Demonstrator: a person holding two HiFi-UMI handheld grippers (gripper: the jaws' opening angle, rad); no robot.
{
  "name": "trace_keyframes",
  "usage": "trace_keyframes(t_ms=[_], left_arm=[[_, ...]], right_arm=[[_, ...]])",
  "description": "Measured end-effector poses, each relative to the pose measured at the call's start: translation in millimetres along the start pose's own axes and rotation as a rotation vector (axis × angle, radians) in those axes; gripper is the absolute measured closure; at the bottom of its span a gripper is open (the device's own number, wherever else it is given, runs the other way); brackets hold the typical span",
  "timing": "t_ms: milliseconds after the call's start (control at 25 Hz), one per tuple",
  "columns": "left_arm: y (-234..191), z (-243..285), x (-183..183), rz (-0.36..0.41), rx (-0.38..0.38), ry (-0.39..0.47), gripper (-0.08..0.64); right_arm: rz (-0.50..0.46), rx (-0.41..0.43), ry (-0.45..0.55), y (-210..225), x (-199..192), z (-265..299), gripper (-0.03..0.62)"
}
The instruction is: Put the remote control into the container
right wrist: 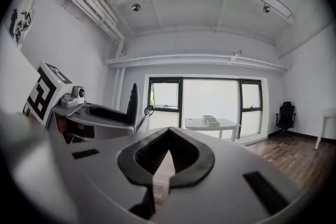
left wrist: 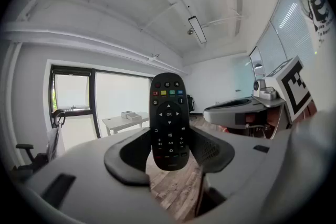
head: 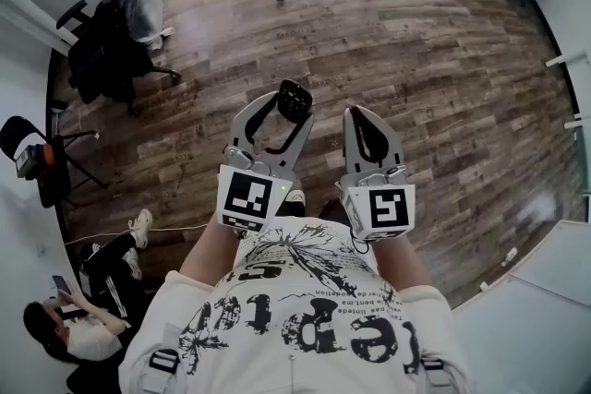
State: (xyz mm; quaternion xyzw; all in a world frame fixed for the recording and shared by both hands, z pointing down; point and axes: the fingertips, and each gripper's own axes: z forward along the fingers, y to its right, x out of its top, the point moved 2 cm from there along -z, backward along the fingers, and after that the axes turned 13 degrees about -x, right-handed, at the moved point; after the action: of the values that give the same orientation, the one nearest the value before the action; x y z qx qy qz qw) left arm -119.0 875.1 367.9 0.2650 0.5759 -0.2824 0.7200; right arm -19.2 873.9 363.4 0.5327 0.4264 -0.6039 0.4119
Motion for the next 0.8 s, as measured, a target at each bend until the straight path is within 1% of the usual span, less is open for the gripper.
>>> trace_keyframes(t_ms=[200, 400, 600, 800], left_arm=[[1, -1, 0, -0.004, -0.003, 0.009, 0.327], [0, 0, 0, -0.002, -0.016, 0.020, 0.327], [2, 2, 0, 0.006, -0.030, 0.030, 0.327], [1, 3, 2, 0.006, -0.037, 0.027, 0.328]], right_arm=[[-0.002, -0.009, -0.006, 0, -3, -3, 0.589], [0.008, -0.039, -0.016, 3, -7, -5, 0.589], [0.085, -0.092, -0.006, 12, -8, -8, 0.589], [0.086, -0.122, -0.018, 18, -10, -7, 0.589]])
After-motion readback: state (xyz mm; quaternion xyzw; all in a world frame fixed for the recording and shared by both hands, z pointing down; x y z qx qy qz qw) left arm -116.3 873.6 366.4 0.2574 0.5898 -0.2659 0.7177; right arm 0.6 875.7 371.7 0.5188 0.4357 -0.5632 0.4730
